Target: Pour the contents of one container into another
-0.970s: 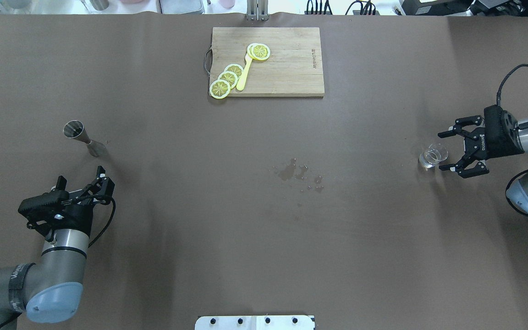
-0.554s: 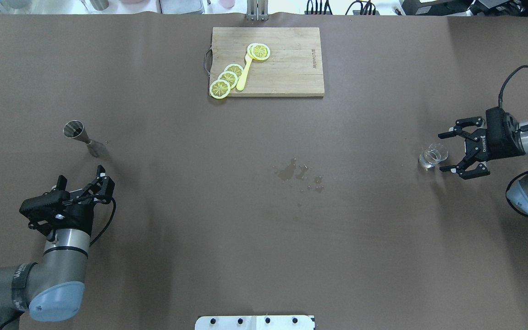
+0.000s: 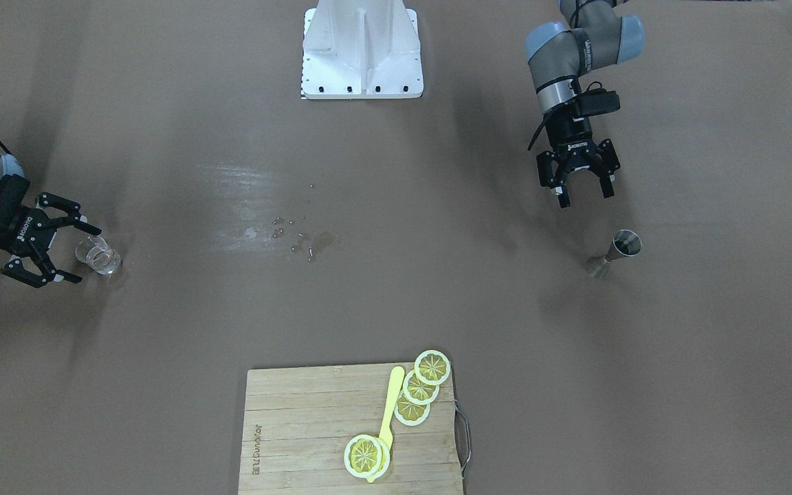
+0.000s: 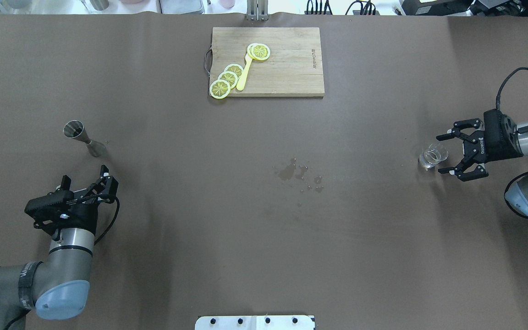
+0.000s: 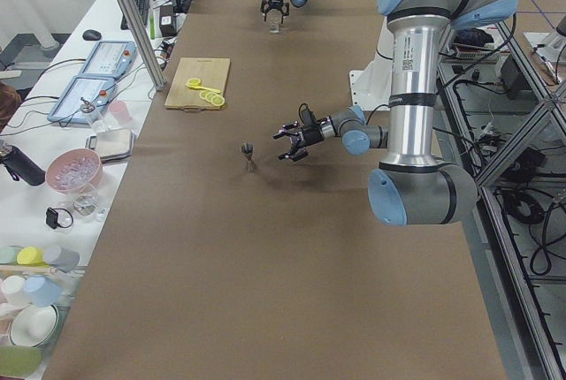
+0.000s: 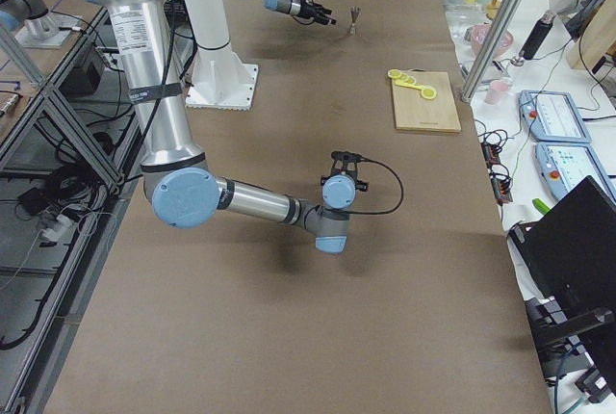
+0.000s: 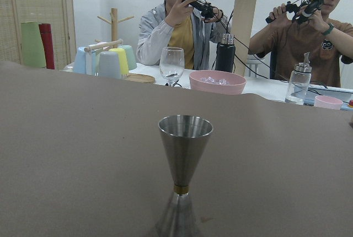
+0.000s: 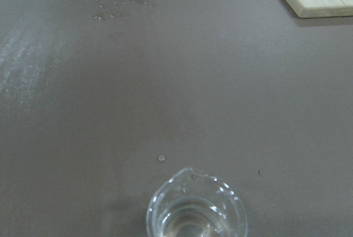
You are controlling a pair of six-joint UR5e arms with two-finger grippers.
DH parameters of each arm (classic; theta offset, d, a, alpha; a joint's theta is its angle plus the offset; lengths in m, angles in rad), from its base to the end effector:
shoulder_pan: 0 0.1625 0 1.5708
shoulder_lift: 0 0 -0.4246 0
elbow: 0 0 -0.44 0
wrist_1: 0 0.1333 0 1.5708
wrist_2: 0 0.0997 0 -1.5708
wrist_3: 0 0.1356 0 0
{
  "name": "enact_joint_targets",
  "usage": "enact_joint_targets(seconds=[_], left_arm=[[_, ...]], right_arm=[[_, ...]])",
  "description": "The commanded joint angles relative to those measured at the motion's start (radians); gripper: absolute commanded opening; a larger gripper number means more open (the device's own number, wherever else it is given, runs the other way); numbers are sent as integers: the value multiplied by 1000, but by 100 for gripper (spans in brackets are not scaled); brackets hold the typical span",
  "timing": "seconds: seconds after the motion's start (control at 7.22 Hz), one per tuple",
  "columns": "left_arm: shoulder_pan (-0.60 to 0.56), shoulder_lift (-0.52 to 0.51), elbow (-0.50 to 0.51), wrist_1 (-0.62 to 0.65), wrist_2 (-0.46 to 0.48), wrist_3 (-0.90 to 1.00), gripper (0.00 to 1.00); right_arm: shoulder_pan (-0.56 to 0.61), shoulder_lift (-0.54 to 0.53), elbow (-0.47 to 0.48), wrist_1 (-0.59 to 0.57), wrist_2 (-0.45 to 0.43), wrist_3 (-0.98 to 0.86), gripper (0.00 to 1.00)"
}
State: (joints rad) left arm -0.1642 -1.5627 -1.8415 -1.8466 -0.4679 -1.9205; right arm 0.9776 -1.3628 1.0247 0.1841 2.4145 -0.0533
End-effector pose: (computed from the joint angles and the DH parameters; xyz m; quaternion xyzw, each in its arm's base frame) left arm 0.4896 -0.3389 0.4742 0.4819 0.2723 -0.3434 0.7587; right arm -0.3129 -0.5213 0.6392 0.4892 -0.4580 -0.4727 0.5723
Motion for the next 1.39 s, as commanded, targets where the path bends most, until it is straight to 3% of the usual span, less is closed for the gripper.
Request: enact_joint_targets(seconds=[0.0, 0.55, 0.69, 1.25], left_arm=[[-17, -10, 34, 0, 0, -41, 99], [-55, -22, 85, 3, 3, -46, 99], [-64, -34, 100, 7, 46, -41, 98], [-112, -168, 234, 26, 121, -41, 99]], right_arm=[[-8, 1, -2, 0, 0, 12, 96], [-13, 14, -11, 0, -2, 24, 96], [-16, 14, -12, 0, -2, 24, 96], [-27, 16, -18, 0, -3, 32, 96]])
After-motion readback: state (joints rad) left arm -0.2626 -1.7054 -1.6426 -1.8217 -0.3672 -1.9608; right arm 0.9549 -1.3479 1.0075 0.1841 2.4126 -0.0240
